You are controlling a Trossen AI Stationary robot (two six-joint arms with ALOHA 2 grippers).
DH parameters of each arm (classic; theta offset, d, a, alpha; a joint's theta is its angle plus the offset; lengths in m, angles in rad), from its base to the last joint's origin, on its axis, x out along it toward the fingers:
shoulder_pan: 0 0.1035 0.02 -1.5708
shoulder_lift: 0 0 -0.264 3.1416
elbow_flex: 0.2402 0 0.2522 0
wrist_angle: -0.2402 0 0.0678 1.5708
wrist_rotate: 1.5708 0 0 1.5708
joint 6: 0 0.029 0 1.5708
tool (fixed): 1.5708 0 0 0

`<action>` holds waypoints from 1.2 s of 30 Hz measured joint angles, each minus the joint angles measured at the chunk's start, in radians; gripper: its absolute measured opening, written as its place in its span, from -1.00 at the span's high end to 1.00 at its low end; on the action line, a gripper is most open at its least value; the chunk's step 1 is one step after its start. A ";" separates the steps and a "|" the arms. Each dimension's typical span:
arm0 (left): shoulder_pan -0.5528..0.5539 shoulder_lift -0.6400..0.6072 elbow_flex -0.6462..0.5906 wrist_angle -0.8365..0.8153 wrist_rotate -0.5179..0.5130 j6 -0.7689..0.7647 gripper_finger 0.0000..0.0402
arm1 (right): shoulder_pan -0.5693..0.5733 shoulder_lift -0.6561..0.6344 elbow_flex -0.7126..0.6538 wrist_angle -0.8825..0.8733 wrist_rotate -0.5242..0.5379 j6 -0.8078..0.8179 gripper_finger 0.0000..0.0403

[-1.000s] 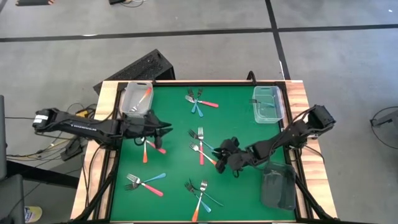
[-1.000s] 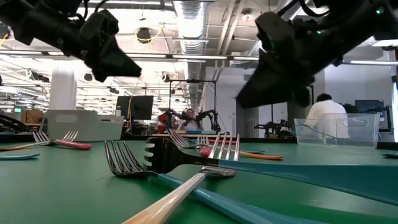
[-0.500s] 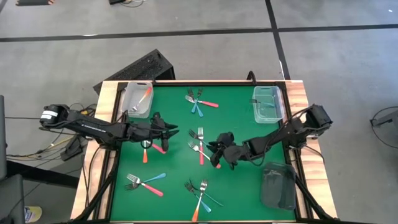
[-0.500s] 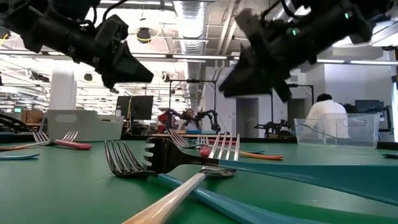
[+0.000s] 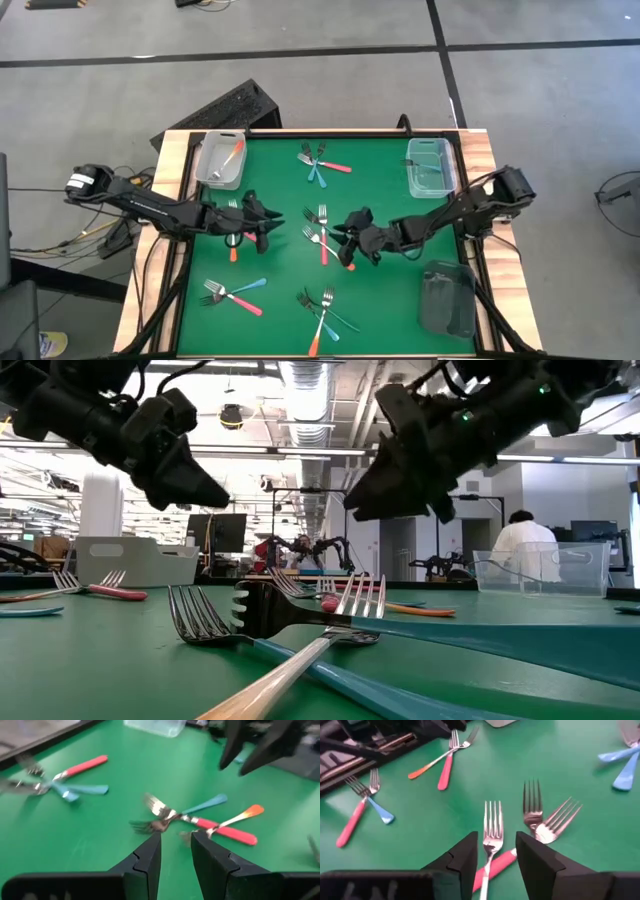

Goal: Sort silverware by color (type)
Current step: Put the orange fork into the white bin

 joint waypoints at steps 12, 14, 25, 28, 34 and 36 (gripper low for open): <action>-0.002 -0.013 0.001 -0.243 -0.140 -0.371 0.53 | -0.046 -0.003 -0.002 -0.026 0.002 0.055 0.12; 0.017 -0.043 0.033 -0.257 -0.090 -0.369 0.53 | -0.046 -0.003 -0.002 -0.025 0.002 0.054 0.12; 0.063 -0.239 0.237 -0.291 -0.124 0.111 0.53 | -0.083 -0.019 0.006 -0.014 0.001 0.010 0.13; 0.063 -0.229 0.232 -0.393 -0.124 0.049 0.53 | -0.084 -0.019 0.007 -0.028 -0.008 0.010 0.13; 0.053 -0.129 0.232 -0.524 -0.119 -0.072 0.53 | -0.115 -0.018 0.007 -0.088 -0.127 0.017 0.13; 0.052 -0.087 0.231 -0.539 -0.117 -0.075 0.53 | -0.126 -0.010 0.007 -0.087 -0.150 0.018 0.13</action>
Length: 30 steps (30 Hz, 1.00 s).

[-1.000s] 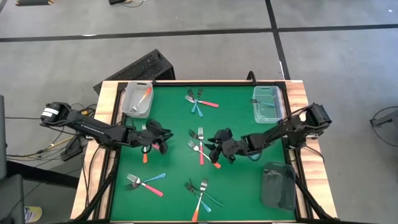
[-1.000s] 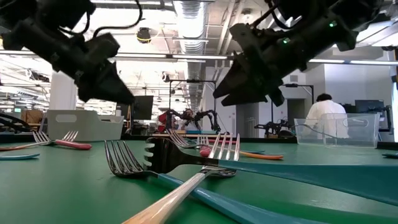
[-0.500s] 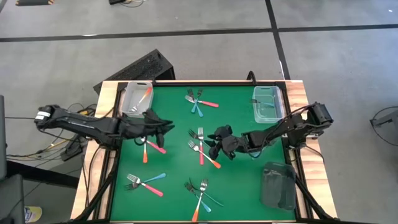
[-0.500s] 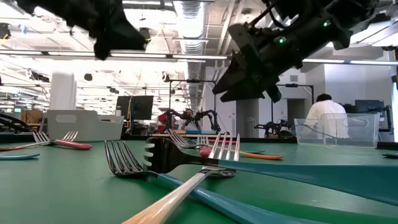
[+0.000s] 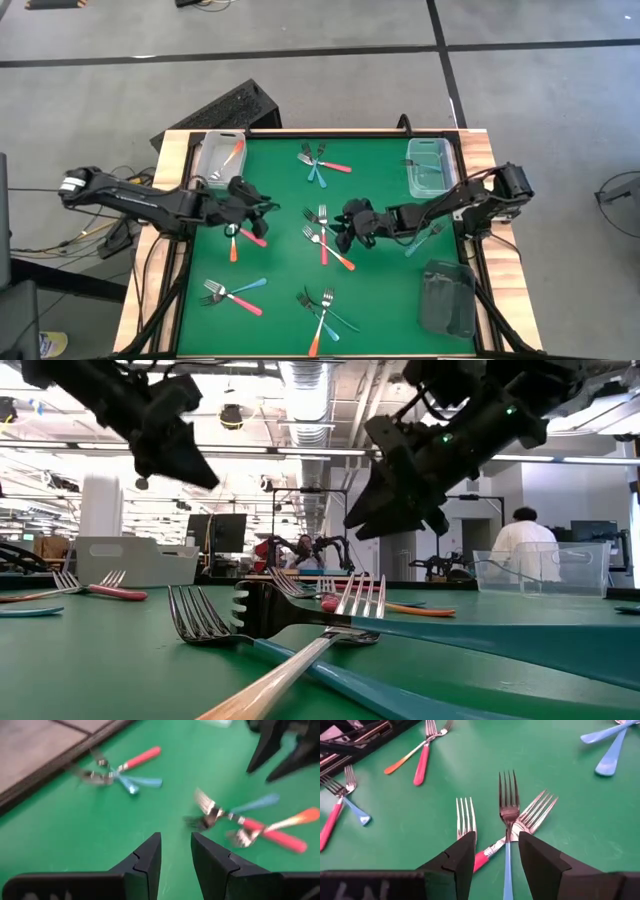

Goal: Sort silverware by color (type)
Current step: Put the orange fork into the white bin

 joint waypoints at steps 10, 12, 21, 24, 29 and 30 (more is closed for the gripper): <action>0.000 0.159 0.001 0.098 0.053 -0.061 0.53 | 0.020 0.002 -0.001 -0.069 -0.036 -0.027 0.13; -0.001 0.182 0.001 0.119 0.073 -0.060 0.53 | 0.048 0.002 -0.001 -0.058 -0.057 -0.051 0.13; -0.001 0.213 0.001 0.140 0.084 -0.066 0.53 | 0.121 0.108 0.039 0.028 -0.029 -0.090 0.13; -0.002 0.212 0.001 0.157 0.101 -0.066 0.53 | 0.134 0.185 0.074 0.002 -0.030 -0.090 0.13; -0.017 0.212 0.001 0.162 0.114 -0.046 0.53 | 0.139 0.238 0.150 -0.088 -0.023 -0.048 0.13; -0.019 0.212 0.001 0.170 0.114 -0.034 0.53 | 0.137 0.248 0.166 -0.132 -0.021 -0.035 0.13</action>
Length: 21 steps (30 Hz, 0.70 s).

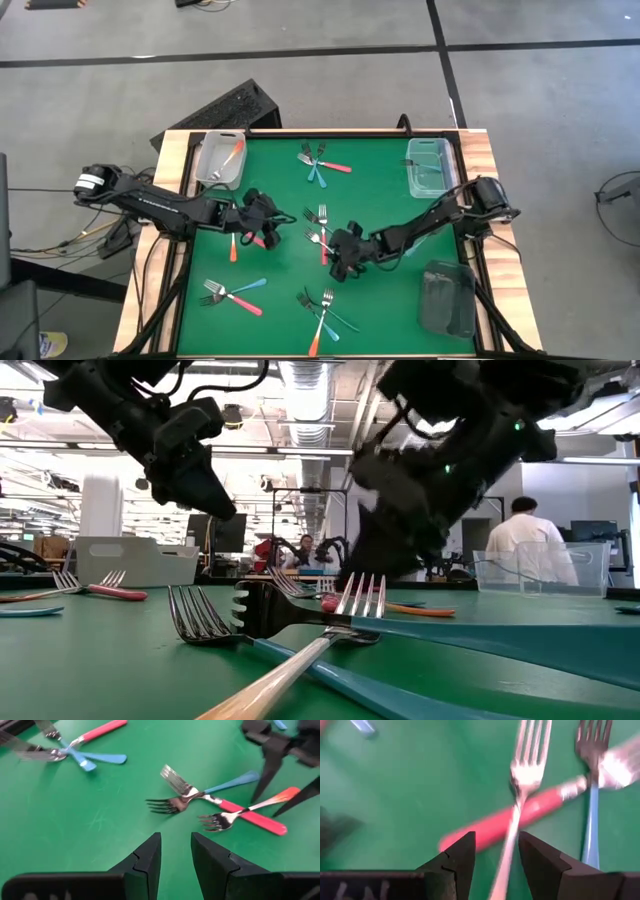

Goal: Sort silverware by color (type)
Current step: Put the orange fork into the white bin

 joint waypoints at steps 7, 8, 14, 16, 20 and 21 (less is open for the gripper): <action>-0.002 0.000 0.000 0.037 0.000 0.087 0.53 | -0.003 0.029 0.085 -0.203 0.010 0.000 0.33; -0.002 0.000 0.000 0.044 0.000 0.095 0.53 | -0.004 0.029 0.086 -0.211 0.008 0.000 0.39; -0.002 0.000 0.000 0.105 0.047 0.099 0.53 | -0.018 0.018 0.085 -0.236 -0.003 0.004 0.86; -0.003 0.000 0.000 0.117 0.058 0.099 0.53 | -0.025 0.017 0.085 -0.236 -0.003 0.027 0.90; -0.003 0.000 0.000 0.120 0.047 0.107 0.53 | -0.031 -0.020 0.078 -0.250 0.015 0.029 0.86; -0.003 0.000 0.000 0.129 0.048 0.128 0.53 | -0.032 -0.031 0.077 -0.244 0.014 0.015 0.86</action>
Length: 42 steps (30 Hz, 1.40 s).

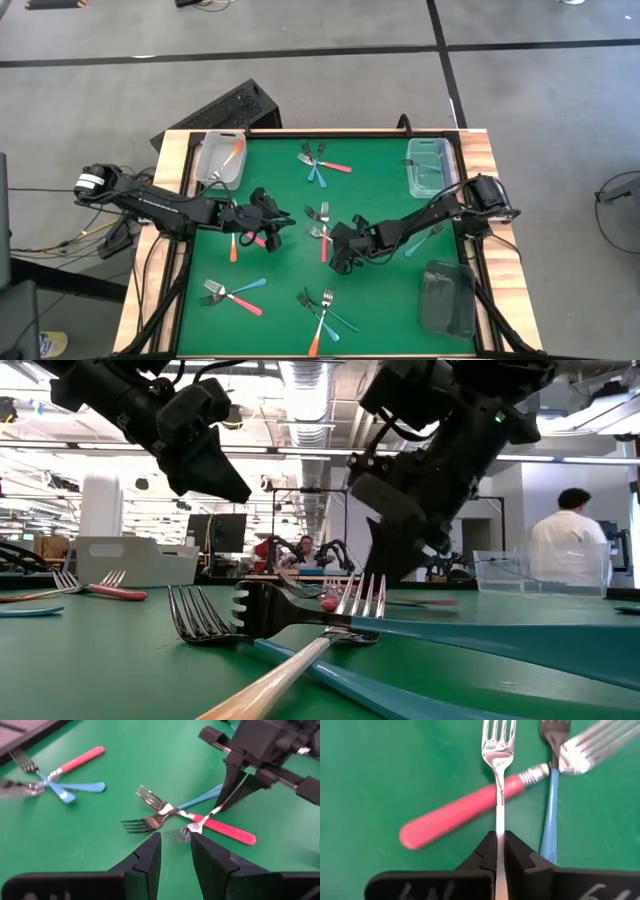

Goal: Sort silverware by color (type)
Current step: Put the orange fork into the white bin

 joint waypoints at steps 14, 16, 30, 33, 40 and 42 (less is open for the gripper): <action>-0.073 0.144 0.061 0.182 0.058 0.637 0.51 | -0.079 -0.092 0.004 0.182 -0.209 0.076 0.89; -0.082 0.186 0.084 0.180 0.018 0.671 0.49 | -0.083 -0.092 0.004 0.198 -0.214 0.080 0.89; -0.101 0.396 0.185 0.136 -0.044 0.774 0.43 | -0.083 -0.093 0.004 0.235 -0.237 0.102 0.88; -0.102 0.412 0.195 0.133 -0.096 0.768 0.50 | -0.083 -0.093 0.004 0.234 -0.237 0.102 0.88; -0.108 0.387 0.224 0.073 -0.080 0.751 0.94 | -0.080 -0.095 0.004 0.239 -0.234 0.100 0.84; -0.108 0.381 0.240 0.035 -0.073 0.718 0.96 | -0.080 -0.095 0.005 0.241 -0.233 0.099 0.78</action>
